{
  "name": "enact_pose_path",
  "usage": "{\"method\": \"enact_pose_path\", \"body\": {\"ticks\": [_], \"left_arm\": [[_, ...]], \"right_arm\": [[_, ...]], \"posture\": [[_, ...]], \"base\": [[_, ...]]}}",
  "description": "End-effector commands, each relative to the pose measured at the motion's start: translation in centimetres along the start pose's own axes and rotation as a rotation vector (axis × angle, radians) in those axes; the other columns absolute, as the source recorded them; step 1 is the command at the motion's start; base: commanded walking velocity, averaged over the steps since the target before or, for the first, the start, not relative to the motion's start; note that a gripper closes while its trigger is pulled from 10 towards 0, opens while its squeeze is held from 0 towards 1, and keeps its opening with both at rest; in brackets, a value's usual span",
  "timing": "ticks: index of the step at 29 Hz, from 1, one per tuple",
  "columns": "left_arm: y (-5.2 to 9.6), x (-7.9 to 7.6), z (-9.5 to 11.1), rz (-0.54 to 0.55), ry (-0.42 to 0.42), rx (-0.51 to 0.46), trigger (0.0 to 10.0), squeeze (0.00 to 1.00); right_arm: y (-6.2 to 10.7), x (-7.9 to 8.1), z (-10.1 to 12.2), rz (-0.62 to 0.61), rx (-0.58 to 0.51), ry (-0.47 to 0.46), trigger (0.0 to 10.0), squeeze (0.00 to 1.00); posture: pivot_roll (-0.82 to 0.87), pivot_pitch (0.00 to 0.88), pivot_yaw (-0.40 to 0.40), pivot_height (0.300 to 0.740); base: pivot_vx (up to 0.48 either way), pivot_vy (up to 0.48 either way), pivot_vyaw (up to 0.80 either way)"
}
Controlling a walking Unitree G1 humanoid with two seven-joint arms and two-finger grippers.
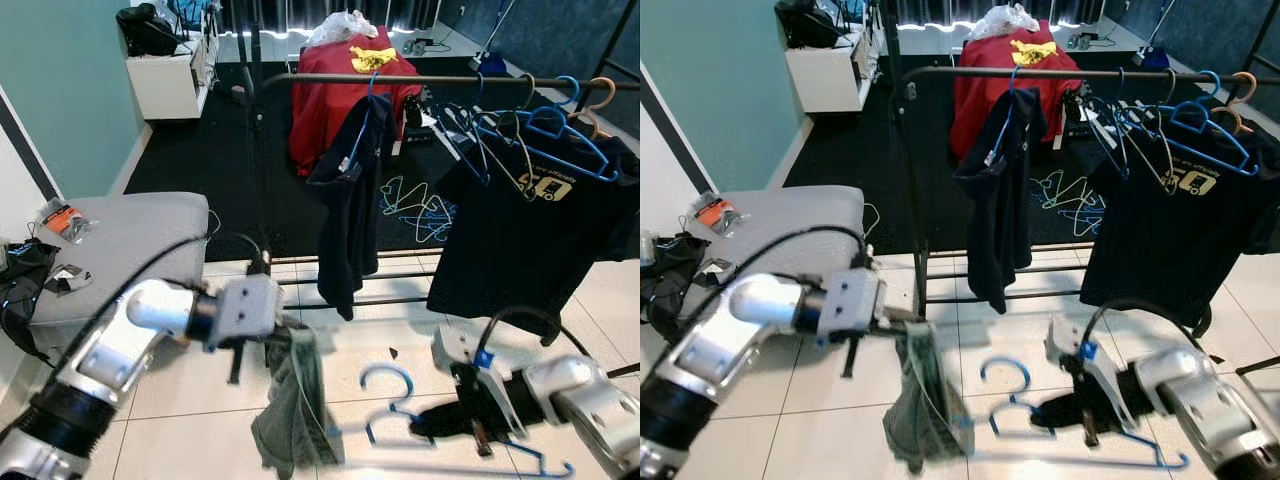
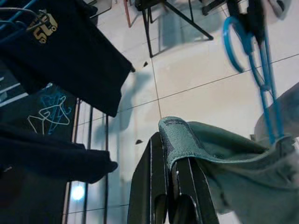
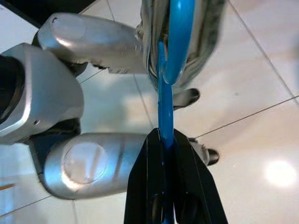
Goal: Hang hanger
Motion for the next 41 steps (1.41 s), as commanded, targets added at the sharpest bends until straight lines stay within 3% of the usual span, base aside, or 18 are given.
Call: {"method": "enact_pose_path", "body": {"ticks": [1, 8, 15, 18, 23, 25, 26, 27, 29, 30, 36, 41], "left_arm": [[0.2, 0.2, -0.2, 0.004, -0.011, 0.015, 10.0, 0.00], [0.1, 0.7, 0.3, 0.013, -0.022, -0.001, 10.0, 0.00], [-0.2, 0.0, 0.3, -0.012, -0.020, -0.004, 10.0, 0.00], [0.5, 0.1, 0.0, -0.006, -0.039, 0.020, 10.0, 0.00], [0.7, 0.1, 0.0, -0.003, -0.051, 0.027, 10.0, 0.00], [0.9, -0.3, 0.1, -0.006, -0.060, 0.028, 10.0, 0.00], [0.9, -0.3, 0.1, -0.006, -0.060, 0.028, 10.0, 0.00], [0.9, -0.4, 0.2, -0.005, -0.067, 0.027, 10.0, 0.00], [0.9, -0.4, 0.2, -0.005, -0.067, 0.027, 10.0, 0.00], [0.9, -0.3, 0.5, 0.004, -0.077, 0.015, 10.0, 0.00], [0.8, 0.0, 1.8, 0.024, -0.116, -0.027, 10.0, 0.00], [0.4, -0.2, 2.4, 0.019, -0.138, -0.049, 10.0, 0.00]], "right_arm": [[-0.1, 0.5, 0.0, 0.027, 0.002, -0.002, 10.0, 0.00], [0.3, 0.7, -0.8, 0.031, 0.044, -0.039, 10.0, 0.00], [0.9, -0.7, -1.1, -0.059, 0.056, -0.062, 10.0, 0.00], [1.8, -1.0, -2.5, -0.100, 0.080, -0.148, 10.0, 0.00], [2.3, -2.2, -3.6, -0.184, 0.087, -0.180, 10.0, 0.00], [3.0, -5.0, -4.3, -0.358, -0.020, -0.320, 10.0, 0.00], [3.0, -5.0, -4.3, -0.358, -0.020, -0.320, 10.0, 0.00], [2.9, -5.5, -4.9, -0.397, -0.061, -0.388, 10.0, 0.00], [2.9, -5.5, -4.9, -0.397, -0.061, -0.388, 10.0, 0.00], [2.5, -5.6, -5.5, -0.412, -0.092, -0.446, 10.0, 0.00], [0.7, -5.4, -6.1, -0.399, -0.188, -0.544, 10.0, 0.00], [-0.3, -5.0, -4.5, -0.333, -0.276, -0.507, 10.0, 0.00]], "posture": [[0.01, 0.048, 0.007, 0.740], [0.00, 0.051, 0.005, 0.740], [0.00, 0.052, 0.000, 0.740], [0.01, 0.052, -0.007, 0.740], [0.01, 0.050, -0.009, 0.740], [0.01, 0.048, -0.008, 0.740], [0.01, 0.048, -0.008, 0.740], [0.01, 0.047, -0.010, 0.740], [0.01, 0.047, -0.010, 0.740], [0.01, 0.046, -0.011, 0.740], [0.01, 0.041, -0.012, 0.740], [0.02, 0.037, -0.009, 0.740]], "base": [[0.000, 0.000, 0.00], [0.000, 0.000, 0.00], [0.000, 0.000, 0.00], [0.000, 0.000, 0.00], [0.000, 0.000, 0.00], [0.000, 0.000, 0.00], [0.000, 0.000, 0.00], [0.000, 0.000, 0.00], [0.000, 0.000, 0.00], [0.000, 0.000, 0.00], [0.000, 0.000, 0.00], [0.000, 0.000, 0.00]]}}
Point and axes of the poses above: a point about 5 cm out from each wrist's last joint towards the gripper, its own y axis pointing back from the gripper into the wrist, its own z axis along the axis of the wrist's last joint, x = y × z, the point moved 6 cm from there along -y, pointing out of the wrist towards the gripper, and after that the axes turned 10 degrees about y, right-handed, at the moved point
